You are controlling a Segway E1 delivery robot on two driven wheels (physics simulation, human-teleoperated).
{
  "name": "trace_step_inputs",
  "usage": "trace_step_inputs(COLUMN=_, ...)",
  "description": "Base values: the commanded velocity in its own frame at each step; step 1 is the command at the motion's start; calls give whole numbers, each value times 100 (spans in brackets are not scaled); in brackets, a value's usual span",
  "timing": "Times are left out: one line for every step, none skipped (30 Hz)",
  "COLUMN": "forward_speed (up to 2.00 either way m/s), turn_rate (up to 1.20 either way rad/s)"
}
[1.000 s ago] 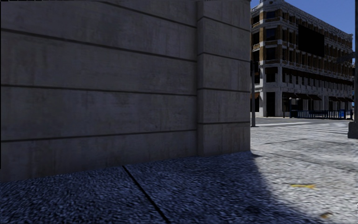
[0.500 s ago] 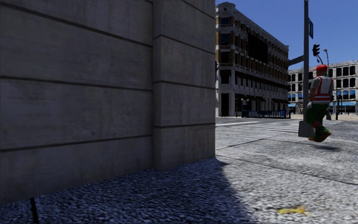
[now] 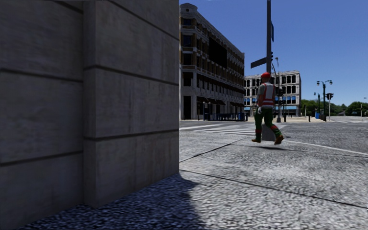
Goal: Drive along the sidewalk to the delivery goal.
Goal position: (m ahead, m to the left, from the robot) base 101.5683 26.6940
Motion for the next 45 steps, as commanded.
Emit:
trace_step_inputs(forward_speed=146, turn_rate=-62)
trace_step_inputs(forward_speed=146, turn_rate=-62)
trace_step_inputs(forward_speed=146, turn_rate=-62)
trace_step_inputs(forward_speed=146, turn_rate=-62)
trace_step_inputs(forward_speed=146, turn_rate=-63)
trace_step_inputs(forward_speed=146, turn_rate=-63)
trace_step_inputs(forward_speed=146, turn_rate=-63)
trace_step_inputs(forward_speed=146, turn_rate=-63)
trace_step_inputs(forward_speed=146, turn_rate=-63)
trace_step_inputs(forward_speed=146, turn_rate=-63)
trace_step_inputs(forward_speed=146, turn_rate=-63)
trace_step_inputs(forward_speed=146, turn_rate=-63)
trace_step_inputs(forward_speed=146, turn_rate=-63)
trace_step_inputs(forward_speed=146, turn_rate=-63)
trace_step_inputs(forward_speed=146, turn_rate=-63)
trace_step_inputs(forward_speed=146, turn_rate=-63)
trace_step_inputs(forward_speed=146, turn_rate=-63)
trace_step_inputs(forward_speed=146, turn_rate=-63)
trace_step_inputs(forward_speed=146, turn_rate=0)
trace_step_inputs(forward_speed=146, turn_rate=0)
trace_step_inputs(forward_speed=146, turn_rate=0)
trace_step_inputs(forward_speed=146, turn_rate=0)
trace_step_inputs(forward_speed=146, turn_rate=0)
trace_step_inputs(forward_speed=146, turn_rate=0)
trace_step_inputs(forward_speed=146, turn_rate=0)
trace_step_inputs(forward_speed=146, turn_rate=0)
trace_step_inputs(forward_speed=146, turn_rate=0)
trace_step_inputs(forward_speed=146, turn_rate=0)
trace_step_inputs(forward_speed=146, turn_rate=0)
trace_step_inputs(forward_speed=146, turn_rate=0)
trace_step_inputs(forward_speed=146, turn_rate=0)
trace_step_inputs(forward_speed=146, turn_rate=0)
trace_step_inputs(forward_speed=146, turn_rate=0)
trace_step_inputs(forward_speed=146, turn_rate=0)
trace_step_inputs(forward_speed=146, turn_rate=0)
trace_step_inputs(forward_speed=146, turn_rate=0)
trace_step_inputs(forward_speed=146, turn_rate=0)
trace_step_inputs(forward_speed=146, turn_rate=0)
trace_step_inputs(forward_speed=146, turn_rate=0)
trace_step_inputs(forward_speed=146, turn_rate=0)
trace_step_inputs(forward_speed=146, turn_rate=0)
trace_step_inputs(forward_speed=146, turn_rate=0)
trace_step_inputs(forward_speed=146, turn_rate=0)
trace_step_inputs(forward_speed=147, turn_rate=0)
trace_step_inputs(forward_speed=147, turn_rate=0)
